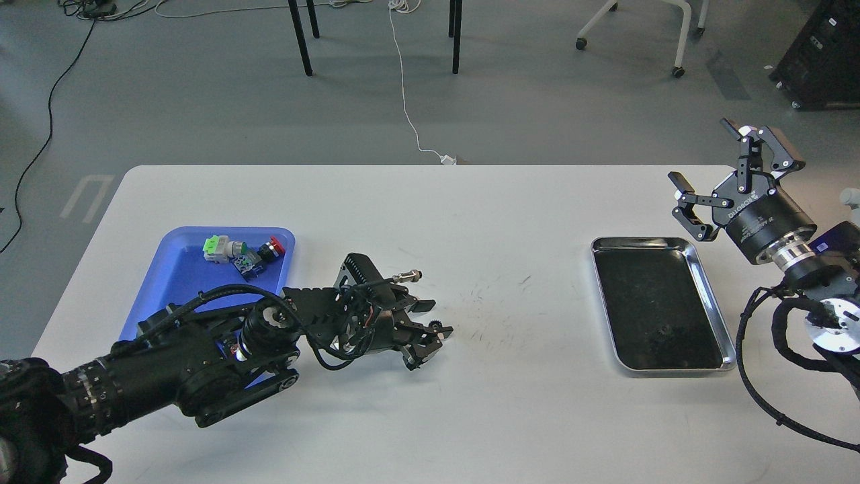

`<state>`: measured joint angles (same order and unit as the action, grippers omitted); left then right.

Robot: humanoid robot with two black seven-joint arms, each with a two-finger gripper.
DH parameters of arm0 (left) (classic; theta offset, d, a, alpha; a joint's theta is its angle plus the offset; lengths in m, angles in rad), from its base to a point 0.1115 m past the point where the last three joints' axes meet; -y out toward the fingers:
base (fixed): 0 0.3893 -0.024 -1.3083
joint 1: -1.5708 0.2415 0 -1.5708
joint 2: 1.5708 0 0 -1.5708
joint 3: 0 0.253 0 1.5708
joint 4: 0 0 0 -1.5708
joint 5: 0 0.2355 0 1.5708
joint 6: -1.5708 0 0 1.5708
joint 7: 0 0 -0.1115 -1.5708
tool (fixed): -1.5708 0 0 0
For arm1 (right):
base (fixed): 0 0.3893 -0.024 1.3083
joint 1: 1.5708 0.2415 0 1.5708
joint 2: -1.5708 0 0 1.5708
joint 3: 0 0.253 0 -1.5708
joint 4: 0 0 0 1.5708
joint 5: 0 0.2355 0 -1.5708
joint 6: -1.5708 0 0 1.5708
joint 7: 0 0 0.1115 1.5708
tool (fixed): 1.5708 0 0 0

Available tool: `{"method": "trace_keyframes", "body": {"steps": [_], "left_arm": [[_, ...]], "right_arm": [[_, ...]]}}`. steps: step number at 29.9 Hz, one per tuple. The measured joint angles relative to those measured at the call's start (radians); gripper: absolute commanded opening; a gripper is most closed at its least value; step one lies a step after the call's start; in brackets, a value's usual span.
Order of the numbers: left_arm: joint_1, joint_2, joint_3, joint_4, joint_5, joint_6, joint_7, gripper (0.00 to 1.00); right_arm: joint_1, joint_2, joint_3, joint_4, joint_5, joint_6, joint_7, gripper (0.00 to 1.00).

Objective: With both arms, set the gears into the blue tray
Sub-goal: 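Grasp the black gear with the left gripper, then carry the gear into the blue tray and open the left gripper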

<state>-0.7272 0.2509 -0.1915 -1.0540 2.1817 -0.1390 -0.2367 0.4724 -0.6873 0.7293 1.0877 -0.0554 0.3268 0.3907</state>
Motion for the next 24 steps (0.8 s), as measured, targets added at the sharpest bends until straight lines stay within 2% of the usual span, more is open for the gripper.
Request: {"method": "trace_keyframes", "body": {"steps": [6, 14, 17, 21, 24], "left_arm": [[0.000, 0.000, 0.001, 0.005, 0.000, -0.002, -0.002, 0.12], [-0.001, 0.041, -0.008, -0.015, 0.000, -0.006, -0.005, 0.11], [-0.001, 0.122, -0.051, -0.093, 0.000, -0.003, -0.005, 0.12], [-0.009, 0.303, -0.122, -0.218, -0.038, -0.001, -0.009, 0.12], [-0.006, 0.466, -0.131, -0.264, -0.108, 0.002, -0.048, 0.12]], "right_arm": [[0.009, 0.000, 0.001, -0.001, -0.001, 0.000, 0.000, 0.98], [0.020, 0.000, 0.001, -0.004, -0.001, -0.003, 0.001, 0.97], [0.024, 0.000, 0.001, -0.005, -0.001, -0.003, 0.001, 0.98], [0.031, 0.000, 0.003, -0.005, -0.001, -0.003, 0.002, 0.97], [0.034, 0.000, 0.011, -0.003, -0.002, -0.003, 0.003, 0.97]]}}
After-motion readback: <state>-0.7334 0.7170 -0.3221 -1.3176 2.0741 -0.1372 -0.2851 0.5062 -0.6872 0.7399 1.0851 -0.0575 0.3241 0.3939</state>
